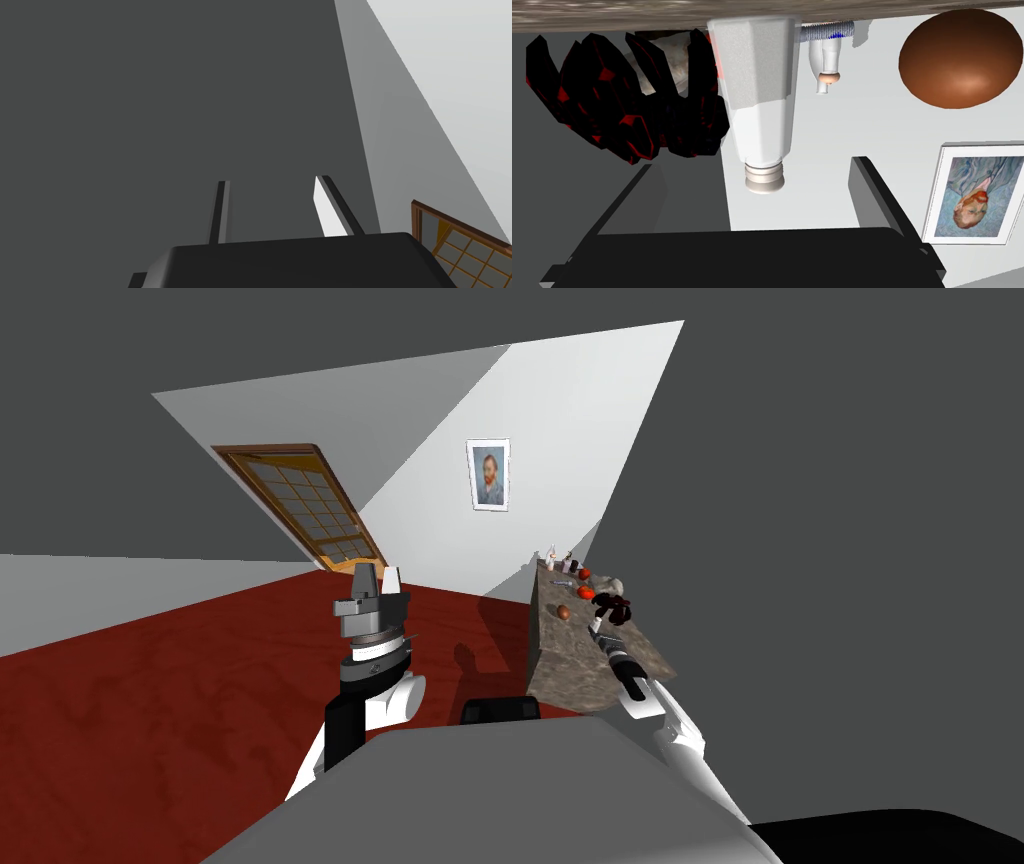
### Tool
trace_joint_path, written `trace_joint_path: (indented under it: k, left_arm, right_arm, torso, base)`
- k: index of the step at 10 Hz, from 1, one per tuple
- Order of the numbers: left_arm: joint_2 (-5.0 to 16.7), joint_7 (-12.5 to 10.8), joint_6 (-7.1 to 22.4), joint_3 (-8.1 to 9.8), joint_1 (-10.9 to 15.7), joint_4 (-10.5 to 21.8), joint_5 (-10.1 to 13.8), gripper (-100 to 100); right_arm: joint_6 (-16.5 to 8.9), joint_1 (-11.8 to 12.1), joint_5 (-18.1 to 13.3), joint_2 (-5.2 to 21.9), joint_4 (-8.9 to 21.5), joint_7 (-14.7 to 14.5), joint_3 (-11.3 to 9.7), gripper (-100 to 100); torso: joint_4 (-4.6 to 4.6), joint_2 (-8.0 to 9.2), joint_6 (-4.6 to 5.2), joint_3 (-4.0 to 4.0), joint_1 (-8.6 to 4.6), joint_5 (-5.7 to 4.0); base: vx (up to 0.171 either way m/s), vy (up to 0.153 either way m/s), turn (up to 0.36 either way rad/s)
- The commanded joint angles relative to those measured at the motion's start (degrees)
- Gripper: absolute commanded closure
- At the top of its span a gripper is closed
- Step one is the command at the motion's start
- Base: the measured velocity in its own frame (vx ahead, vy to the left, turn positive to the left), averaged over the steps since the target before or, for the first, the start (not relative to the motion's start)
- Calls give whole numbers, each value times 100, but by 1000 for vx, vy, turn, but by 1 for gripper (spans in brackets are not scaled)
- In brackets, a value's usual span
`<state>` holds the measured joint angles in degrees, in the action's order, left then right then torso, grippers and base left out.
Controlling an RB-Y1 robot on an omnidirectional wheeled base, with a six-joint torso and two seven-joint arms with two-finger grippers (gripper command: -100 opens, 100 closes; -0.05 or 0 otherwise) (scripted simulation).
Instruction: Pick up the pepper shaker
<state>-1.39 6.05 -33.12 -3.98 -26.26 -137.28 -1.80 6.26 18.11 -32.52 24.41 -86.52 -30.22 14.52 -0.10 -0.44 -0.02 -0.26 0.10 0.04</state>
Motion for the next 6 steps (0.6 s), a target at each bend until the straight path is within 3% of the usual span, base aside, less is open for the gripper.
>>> trace_joint_path:
  k: [1, 3, 4, 5, 6]
  left_arm:
    - [0, 0, 0, 0, 0, 0, 0, 0]
    - [0, 0, 0, 0, 0, 0, 0, 0]
    - [0, 0, 0, 0, 1, 0, 0, 0]
    - [0, 0, 0, 0, 1, 0, 0, 0]
    - [0, 0, 1, -1, 2, 1, 0, 0]
  right_arm:
    - [-156, -102, -68, 108, 191, -98, -19, -100]
    - [-175, -69, -58, 154, 160, -79, -25, -100]
    - [-190, -70, -61, 161, 169, -87, -25, 0]
    - [65, -72, 123, 304, 454, -157, 165, -100]
    - [65, -72, 123, 304, 531, -157, 165, -100]
  torso:
    - [0, 0, 0, 0, 0, 0]
    - [1, 11, 3, 5, 4, 1]
    - [6, 30, 0, 16, -5, -1]
    - [8, 38, 1, 22, -13, -3]
    - [11, 51, -5, 29, -7, -2]
  base:
    - [108, 40, -68]
    - [44, 42, -84]
    - [0, 0, 0]
    - [-38, 30, 245]
    - [-19, 43, 143]
